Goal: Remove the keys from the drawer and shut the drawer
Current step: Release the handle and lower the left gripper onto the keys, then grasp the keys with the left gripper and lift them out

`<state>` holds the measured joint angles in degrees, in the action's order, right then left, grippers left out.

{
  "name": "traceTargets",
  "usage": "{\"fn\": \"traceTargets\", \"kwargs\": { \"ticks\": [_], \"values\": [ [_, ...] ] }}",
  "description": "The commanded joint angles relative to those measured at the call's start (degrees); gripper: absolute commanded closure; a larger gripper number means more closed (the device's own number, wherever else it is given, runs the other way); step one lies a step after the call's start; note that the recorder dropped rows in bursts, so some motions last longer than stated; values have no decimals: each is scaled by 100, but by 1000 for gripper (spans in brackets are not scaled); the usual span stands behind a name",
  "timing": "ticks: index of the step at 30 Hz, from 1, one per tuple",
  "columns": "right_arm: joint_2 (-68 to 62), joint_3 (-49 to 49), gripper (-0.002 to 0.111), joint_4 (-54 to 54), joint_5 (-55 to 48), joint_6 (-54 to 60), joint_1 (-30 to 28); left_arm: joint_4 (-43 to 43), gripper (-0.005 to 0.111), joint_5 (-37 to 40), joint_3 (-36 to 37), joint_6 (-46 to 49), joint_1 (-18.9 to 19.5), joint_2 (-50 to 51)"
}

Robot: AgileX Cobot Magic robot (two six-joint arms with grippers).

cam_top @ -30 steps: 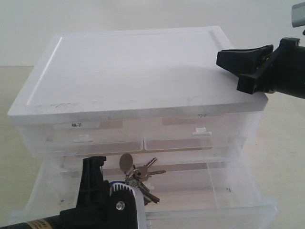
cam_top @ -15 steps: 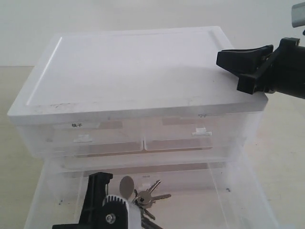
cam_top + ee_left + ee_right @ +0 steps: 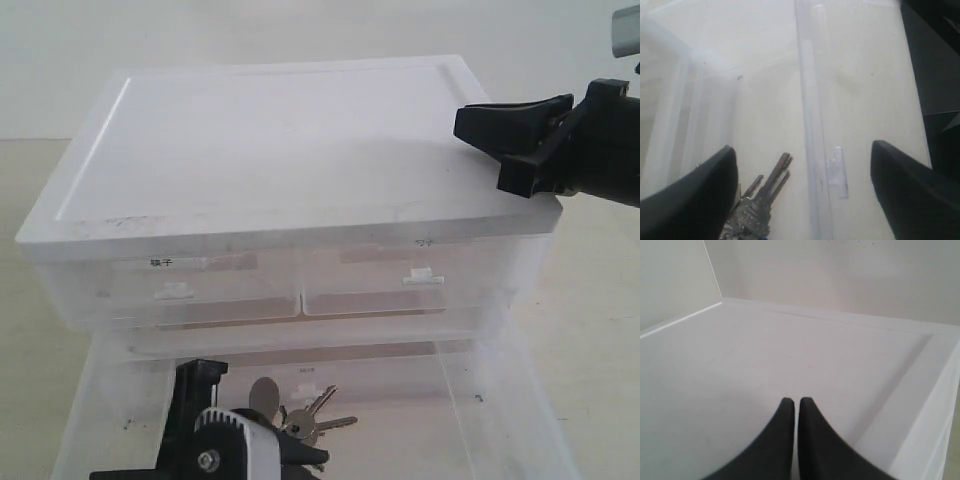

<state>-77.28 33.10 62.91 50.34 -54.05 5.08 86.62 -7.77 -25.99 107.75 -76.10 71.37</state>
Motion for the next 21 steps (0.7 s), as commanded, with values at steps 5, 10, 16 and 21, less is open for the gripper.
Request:
{"fn": "traceTargets", "kwargs": {
  "ticks": [5, 10, 16, 21],
  "values": [
    [-84, -35, 108, 305, -135, -1, 14, 48, 37, 337, -596, -1688, -38, -661],
    [-84, -35, 108, 305, -135, -1, 14, 1001, 37, -428, -815, -1935, -38, -676],
    [-84, -35, 108, 389, -133, -134, 14, 1332, 37, -1084, -727, -1624, 1, 116],
    [-84, -35, 108, 390, -173, -131, 14, 1332, 37, -1237, -761, -1727, 280, 909]
  ]
}}
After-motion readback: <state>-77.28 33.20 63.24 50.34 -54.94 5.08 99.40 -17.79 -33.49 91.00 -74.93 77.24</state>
